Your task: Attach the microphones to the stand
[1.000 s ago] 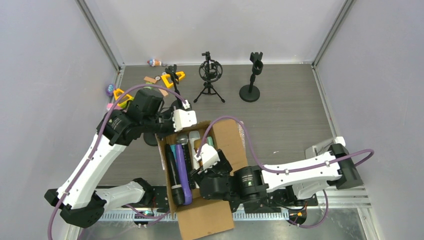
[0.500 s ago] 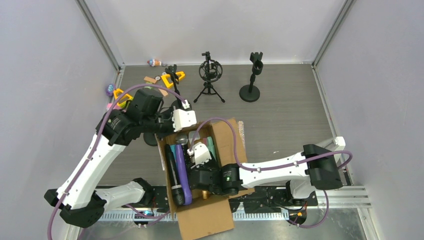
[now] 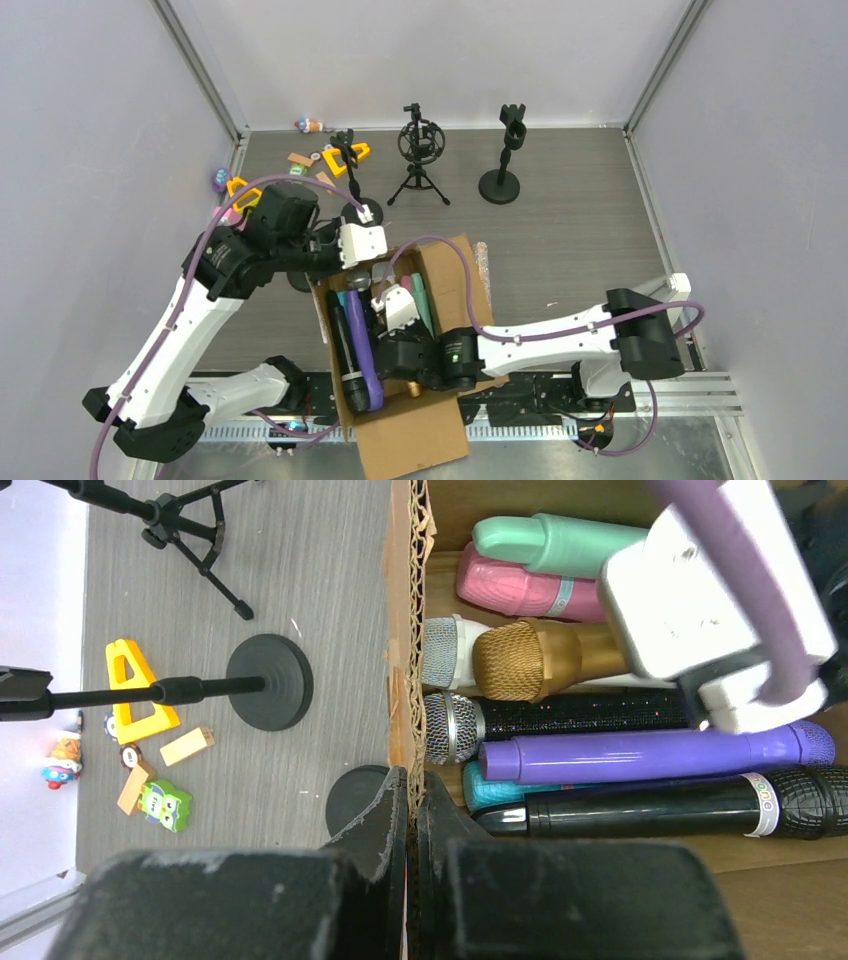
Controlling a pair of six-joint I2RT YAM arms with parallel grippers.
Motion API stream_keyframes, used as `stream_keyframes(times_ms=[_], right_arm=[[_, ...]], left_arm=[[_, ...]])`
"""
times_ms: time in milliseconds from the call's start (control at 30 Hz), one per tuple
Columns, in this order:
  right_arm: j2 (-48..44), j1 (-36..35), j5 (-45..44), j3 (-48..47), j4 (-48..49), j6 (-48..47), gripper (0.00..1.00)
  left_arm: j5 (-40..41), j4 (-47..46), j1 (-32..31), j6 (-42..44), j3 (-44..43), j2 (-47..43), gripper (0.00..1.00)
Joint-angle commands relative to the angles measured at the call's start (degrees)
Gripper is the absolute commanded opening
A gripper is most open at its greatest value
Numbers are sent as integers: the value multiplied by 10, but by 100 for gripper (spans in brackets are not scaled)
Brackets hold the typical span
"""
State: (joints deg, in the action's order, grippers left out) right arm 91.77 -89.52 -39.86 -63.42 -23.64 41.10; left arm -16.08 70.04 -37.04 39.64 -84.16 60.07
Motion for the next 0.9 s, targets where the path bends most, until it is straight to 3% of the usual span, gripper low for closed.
stream_keyframes(times_ms=[0,67,233,300,433,600,867], right_arm=[[-120,-1,-49,-15,-37,1,13],[-179,1,-78,-8,-72,5,7],[-325,43,-108,51,-161,28,5],[-406,85,-100,83,-184,26,5],[-480,207,-58,146,-187,-11,5],[-459,293,-5,218,-136,-56,5],[-323,385,52,261,1,-84,5]], left_arm=[[-32,6,-5,0,5,-19,0],[-32,7,-5,1,8,-18,0],[-30,6,-5,7,16,-19,0],[-29,6,-5,10,18,-19,0],[-29,8,-6,11,19,-19,0],[-29,12,-5,11,8,-14,0],[-33,16,-6,11,0,-12,0]])
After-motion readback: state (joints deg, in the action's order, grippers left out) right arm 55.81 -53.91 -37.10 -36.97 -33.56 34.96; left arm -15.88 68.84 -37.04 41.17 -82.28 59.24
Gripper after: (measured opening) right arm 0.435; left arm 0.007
